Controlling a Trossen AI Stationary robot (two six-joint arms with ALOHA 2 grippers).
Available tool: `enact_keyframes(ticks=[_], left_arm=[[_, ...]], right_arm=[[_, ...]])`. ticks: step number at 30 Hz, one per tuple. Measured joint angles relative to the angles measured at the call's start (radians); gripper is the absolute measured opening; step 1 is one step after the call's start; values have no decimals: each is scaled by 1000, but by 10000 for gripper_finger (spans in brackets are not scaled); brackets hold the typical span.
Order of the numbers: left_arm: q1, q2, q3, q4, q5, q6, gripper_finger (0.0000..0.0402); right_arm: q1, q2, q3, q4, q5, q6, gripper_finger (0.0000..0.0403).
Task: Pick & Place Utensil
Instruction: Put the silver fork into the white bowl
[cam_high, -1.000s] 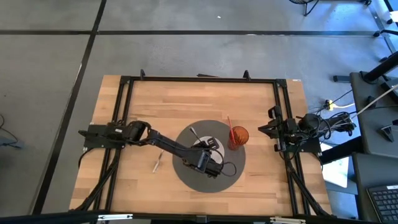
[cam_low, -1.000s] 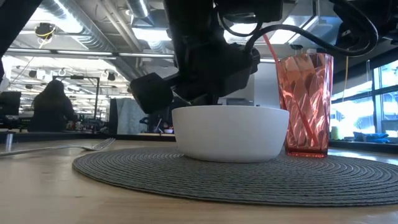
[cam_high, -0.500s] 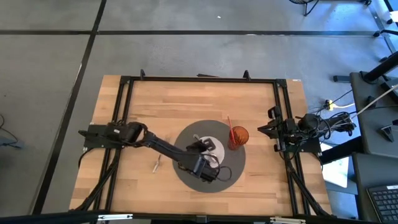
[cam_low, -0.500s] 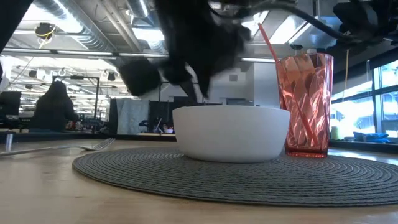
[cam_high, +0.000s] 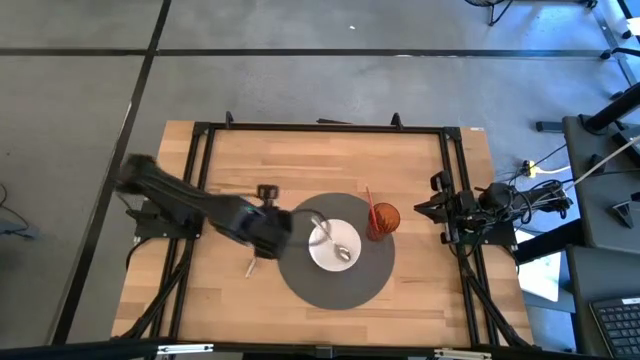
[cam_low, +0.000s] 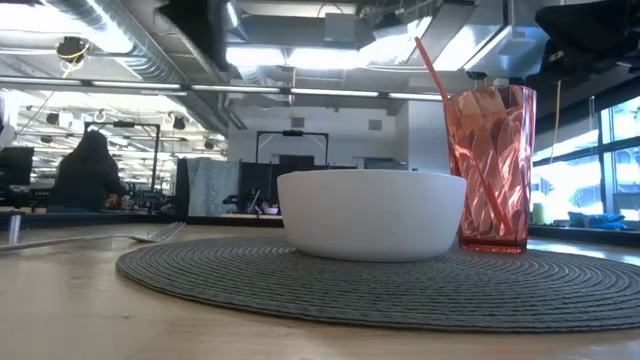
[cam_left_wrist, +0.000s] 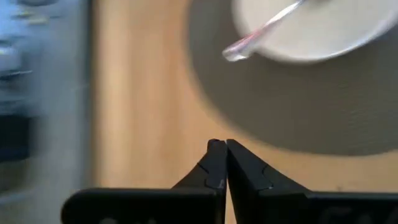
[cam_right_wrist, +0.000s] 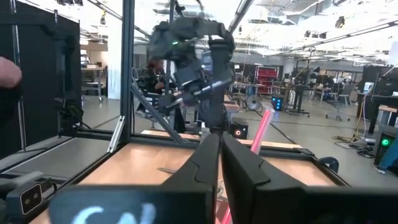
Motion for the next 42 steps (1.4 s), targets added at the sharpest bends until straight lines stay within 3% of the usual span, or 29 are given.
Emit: enact_keyframes(ticks=[4, 6, 9, 13, 16, 19, 33, 42], left_arm=[[39, -267, -369, 451, 243, -4, 1], [59, -360, -529, 634, 314, -45, 1], [88, -442, -699, 775, 331, -160, 2], [111, -468, -824, 775, 281, -441, 3], [117, -452, -858, 723, 277, -600, 3], [111, -421, -863, 688, 285, -650, 9], [128, -264, -861, 733, 488, -715, 128], [148, -210, -856, 758, 519, -712, 173]], right_arm=[[0, 0, 0, -1, 0, -10, 21], [0, 0, 0, -2, 0, -18, 21], [0, 0, 0, -2, 0, -19, 21], [0, 0, 0, -5, 0, -8, 21], [0, 0, 0, -8, 0, -7, 21], [0, 0, 0, -13, 1, 0, 21], [0, 0, 0, -21, 1, 5, 21], [0, 0, 0, -21, 1, 4, 21]])
